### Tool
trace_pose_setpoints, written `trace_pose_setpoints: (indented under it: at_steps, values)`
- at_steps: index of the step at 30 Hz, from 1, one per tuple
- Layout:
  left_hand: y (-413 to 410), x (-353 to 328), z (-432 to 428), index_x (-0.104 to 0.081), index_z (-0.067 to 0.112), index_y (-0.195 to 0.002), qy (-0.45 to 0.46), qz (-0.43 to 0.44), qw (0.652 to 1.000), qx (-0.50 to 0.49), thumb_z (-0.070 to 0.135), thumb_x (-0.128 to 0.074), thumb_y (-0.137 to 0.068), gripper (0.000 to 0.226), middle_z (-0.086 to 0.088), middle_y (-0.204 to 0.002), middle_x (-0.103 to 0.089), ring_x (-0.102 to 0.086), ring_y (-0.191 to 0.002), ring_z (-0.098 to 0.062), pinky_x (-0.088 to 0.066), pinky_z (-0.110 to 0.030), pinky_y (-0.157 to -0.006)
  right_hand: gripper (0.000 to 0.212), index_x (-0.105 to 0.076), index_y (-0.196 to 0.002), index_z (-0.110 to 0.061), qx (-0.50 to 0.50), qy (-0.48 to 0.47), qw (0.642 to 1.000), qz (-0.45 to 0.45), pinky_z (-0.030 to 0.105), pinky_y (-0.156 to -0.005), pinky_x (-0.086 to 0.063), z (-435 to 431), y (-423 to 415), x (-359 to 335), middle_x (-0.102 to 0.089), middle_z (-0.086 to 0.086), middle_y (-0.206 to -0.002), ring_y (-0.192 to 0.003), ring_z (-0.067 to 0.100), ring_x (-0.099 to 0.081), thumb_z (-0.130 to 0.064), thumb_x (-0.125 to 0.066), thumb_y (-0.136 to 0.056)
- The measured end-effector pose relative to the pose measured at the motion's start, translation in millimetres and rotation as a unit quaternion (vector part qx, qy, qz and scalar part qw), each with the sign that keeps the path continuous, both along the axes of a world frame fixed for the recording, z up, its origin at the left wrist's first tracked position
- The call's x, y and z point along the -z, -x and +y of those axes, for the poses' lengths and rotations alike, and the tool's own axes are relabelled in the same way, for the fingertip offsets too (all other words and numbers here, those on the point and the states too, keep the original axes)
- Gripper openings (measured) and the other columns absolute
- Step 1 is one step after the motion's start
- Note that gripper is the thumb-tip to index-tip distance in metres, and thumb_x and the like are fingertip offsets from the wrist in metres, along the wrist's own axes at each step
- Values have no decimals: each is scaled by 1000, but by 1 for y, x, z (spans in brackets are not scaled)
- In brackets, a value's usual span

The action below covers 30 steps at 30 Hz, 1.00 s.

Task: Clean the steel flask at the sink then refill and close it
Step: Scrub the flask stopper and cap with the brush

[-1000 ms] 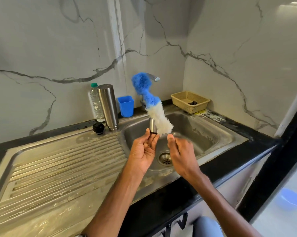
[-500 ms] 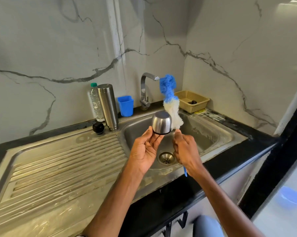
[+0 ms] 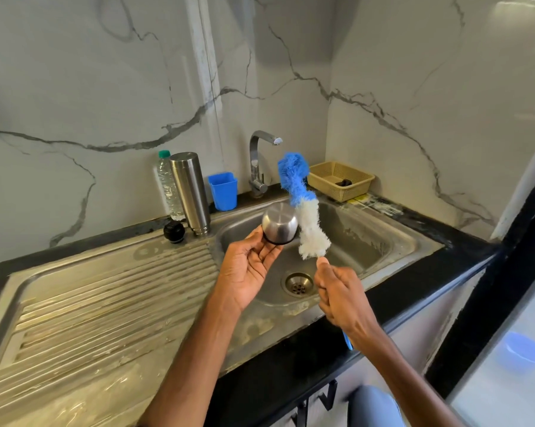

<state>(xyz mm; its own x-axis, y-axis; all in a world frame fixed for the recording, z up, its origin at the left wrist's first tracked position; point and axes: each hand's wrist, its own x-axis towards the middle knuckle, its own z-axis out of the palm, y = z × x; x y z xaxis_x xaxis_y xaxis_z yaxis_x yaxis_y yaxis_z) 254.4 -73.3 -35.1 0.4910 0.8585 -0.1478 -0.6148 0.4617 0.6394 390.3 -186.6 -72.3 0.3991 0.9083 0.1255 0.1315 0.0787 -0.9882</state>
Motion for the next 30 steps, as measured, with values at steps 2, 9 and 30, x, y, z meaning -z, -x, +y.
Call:
trace_pose_setpoints:
  at_steps: [2,9,30]
  values:
    - [2,0,5,-66,0,-109,1,1,1000,-11,1,-47,-101,21,-16,-98,-77,-72,-97,-26,-54,-40,-100,51,-47,-68,-7,-2,-10,1000,6,26,-43,-21,-5,4,7,-28,6,-59,-47,17,-20,-40,-39,-106]
    - [-2,8,-1,-65,0,-120,-21,27,999,6,0,-47,-100,26,-18,-111,-75,-73,-99,-24,-58,-37,-94,58,-40,-62,-4,34,-30,999,-12,16,-43,-32,0,8,13,-30,8,-56,-47,20,-22,-43,-38,-105]
    - [5,7,8,-65,-4,-111,-4,11,999,45,-3,-43,-99,25,-22,-103,-75,-76,-88,-28,-61,-38,-80,56,-32,-57,-12,3,-66,997,-50,24,-46,-26,-3,-2,11,-28,4,-56,-50,25,-18,-37,-40,-107]
